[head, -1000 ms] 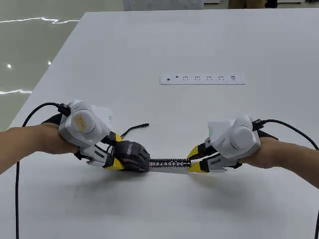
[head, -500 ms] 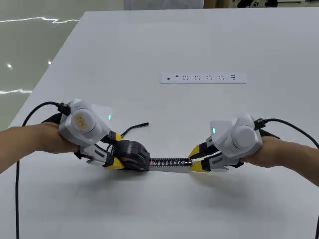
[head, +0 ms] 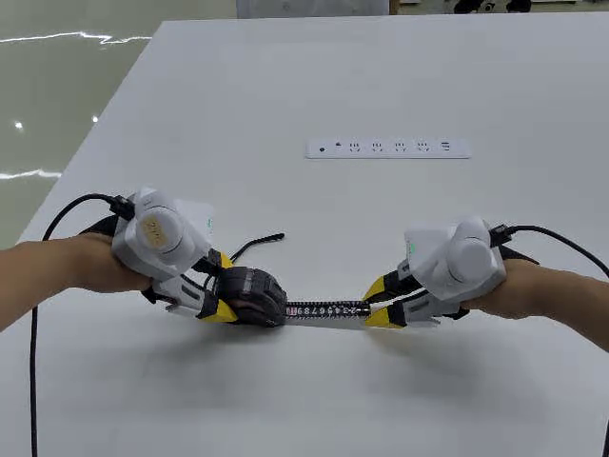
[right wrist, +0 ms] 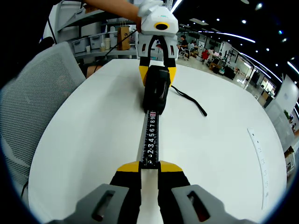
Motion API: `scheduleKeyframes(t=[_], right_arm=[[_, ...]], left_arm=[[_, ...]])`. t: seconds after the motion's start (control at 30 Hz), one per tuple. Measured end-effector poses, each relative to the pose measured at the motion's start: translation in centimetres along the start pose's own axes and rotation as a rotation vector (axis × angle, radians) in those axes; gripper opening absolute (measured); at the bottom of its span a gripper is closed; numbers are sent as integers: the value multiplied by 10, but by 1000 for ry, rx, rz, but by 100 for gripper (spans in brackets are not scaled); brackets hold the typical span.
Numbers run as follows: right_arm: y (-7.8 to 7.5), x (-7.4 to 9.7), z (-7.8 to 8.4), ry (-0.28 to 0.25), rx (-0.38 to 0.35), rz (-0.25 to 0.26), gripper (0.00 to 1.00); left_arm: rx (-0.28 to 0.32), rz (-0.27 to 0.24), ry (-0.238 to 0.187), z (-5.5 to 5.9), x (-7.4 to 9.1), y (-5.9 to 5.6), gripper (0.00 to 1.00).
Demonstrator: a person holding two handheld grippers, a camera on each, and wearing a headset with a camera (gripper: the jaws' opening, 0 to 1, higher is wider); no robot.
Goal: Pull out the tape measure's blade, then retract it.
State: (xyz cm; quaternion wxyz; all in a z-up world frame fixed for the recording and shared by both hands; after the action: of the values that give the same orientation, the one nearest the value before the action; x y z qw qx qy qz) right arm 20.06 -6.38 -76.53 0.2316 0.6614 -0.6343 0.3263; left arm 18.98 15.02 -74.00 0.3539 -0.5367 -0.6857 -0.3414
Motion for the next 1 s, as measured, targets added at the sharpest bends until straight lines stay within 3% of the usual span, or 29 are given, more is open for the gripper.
scheduleKeyframes(t=[1.0], right_arm=[[-3,2,10,-3,-11,-5,11]], left_arm=[[4,-1,-3,-2,-1,-1,26]])
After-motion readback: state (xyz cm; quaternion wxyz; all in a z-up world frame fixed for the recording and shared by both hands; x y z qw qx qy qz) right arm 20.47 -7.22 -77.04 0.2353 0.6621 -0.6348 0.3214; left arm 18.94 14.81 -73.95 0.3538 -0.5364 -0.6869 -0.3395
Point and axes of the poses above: the centre of the closed fingertips' face, and the gripper's own axes: x roughly backward along the fingers, y roughly to its left, z roughly out of its underside, the point moved 5 cm from there along x, roughly backward along the fingers, and after that the axes turned 1 degree about -x, right-handed, at the moved point
